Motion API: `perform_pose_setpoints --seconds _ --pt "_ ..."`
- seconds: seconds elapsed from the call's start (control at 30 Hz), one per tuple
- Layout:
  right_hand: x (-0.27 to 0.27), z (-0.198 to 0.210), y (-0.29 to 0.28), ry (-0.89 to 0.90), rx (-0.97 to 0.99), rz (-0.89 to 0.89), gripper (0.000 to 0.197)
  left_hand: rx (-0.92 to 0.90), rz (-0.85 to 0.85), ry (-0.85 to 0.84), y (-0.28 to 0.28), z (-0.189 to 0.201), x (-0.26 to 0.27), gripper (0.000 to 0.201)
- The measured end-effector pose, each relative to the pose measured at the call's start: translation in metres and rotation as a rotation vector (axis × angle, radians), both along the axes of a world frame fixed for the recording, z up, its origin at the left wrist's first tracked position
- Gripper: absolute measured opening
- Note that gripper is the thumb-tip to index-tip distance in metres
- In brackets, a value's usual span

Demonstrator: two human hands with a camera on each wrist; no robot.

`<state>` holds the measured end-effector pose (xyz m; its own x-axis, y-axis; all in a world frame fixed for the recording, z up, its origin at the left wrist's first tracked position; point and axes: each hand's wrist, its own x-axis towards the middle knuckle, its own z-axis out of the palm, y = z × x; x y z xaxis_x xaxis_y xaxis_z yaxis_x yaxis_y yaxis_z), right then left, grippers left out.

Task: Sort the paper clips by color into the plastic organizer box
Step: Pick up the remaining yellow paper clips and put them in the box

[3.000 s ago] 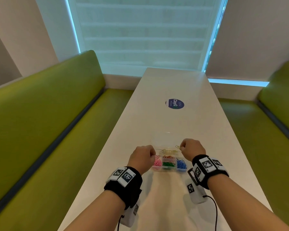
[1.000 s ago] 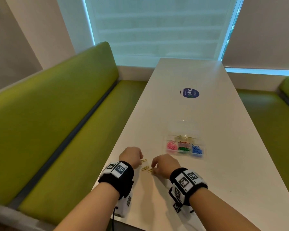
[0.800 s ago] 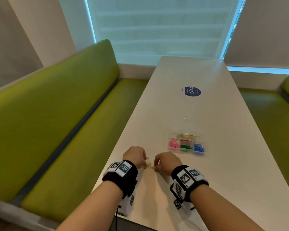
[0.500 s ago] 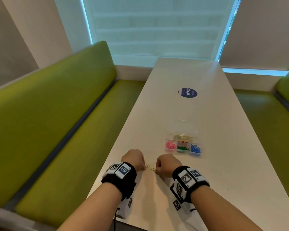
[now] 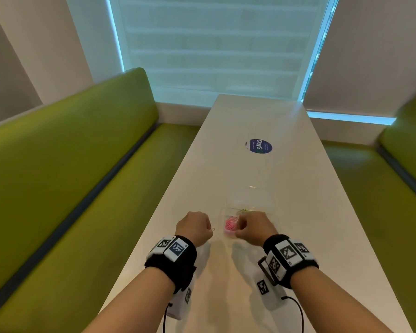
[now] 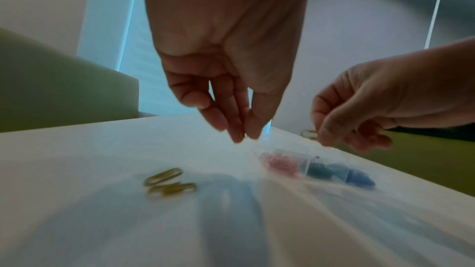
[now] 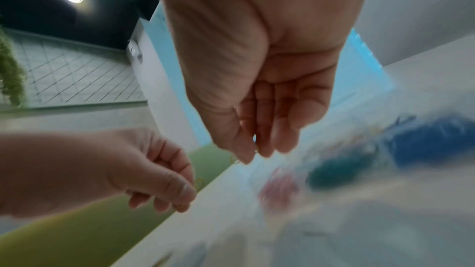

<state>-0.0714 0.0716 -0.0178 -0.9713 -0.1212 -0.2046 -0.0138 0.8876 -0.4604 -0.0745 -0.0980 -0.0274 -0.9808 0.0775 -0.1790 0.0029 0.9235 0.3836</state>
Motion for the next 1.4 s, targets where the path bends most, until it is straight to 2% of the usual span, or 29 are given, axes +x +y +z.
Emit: perform_pose_setpoints --seconds 0.1,0.33,0.7,1.0,1.4 --pt "-0.018 0.011 0.022 0.070 -0.003 -0.122 0.009 0.073 0.017 0.080 0.012 0.005 -0.010 0.017" --pt "-0.047 0.006 0.065 0.096 0.089 -0.301 0.022 0.118 -0.029 0.166 0.035 0.003 -0.033 0.025" --pt "-0.061 -0.011 0.059 0.015 0.099 -0.239 0.028 0.114 -0.083 0.189 0.056 -0.003 -0.057 0.029" --pt "-0.046 -0.003 0.077 0.072 0.075 -0.256 0.025 0.099 -0.117 0.122 0.081 -0.008 -0.074 0.027" --pt "-0.027 -0.001 0.094 0.078 0.070 -0.264 0.023 0.039 -0.170 0.050 0.102 -0.015 -0.076 0.035"
